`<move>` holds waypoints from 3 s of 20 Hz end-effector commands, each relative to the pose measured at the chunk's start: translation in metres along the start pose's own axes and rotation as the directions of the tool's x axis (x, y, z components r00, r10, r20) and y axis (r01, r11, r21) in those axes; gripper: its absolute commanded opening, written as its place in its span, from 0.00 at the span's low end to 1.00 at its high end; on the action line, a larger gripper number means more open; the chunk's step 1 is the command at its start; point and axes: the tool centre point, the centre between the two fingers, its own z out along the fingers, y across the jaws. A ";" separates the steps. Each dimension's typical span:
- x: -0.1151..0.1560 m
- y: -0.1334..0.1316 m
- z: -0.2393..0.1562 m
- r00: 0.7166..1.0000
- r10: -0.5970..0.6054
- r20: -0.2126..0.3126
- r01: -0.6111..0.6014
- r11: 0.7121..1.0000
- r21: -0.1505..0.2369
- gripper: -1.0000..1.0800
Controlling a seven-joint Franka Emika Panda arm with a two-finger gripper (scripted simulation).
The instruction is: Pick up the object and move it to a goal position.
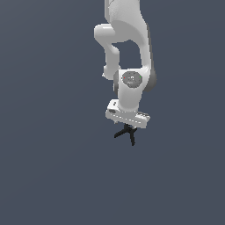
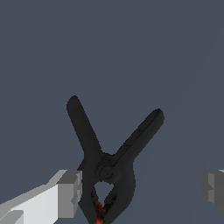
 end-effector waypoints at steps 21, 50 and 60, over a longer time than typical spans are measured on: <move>-0.023 -0.026 0.033 0.988 0.153 -0.003 -0.153 0.988 -0.001 0.96; -0.021 -0.024 0.071 0.988 0.155 -0.006 -0.155 0.988 0.003 0.00; -0.007 0.031 0.030 0.988 0.155 -0.006 -0.155 0.988 0.003 0.00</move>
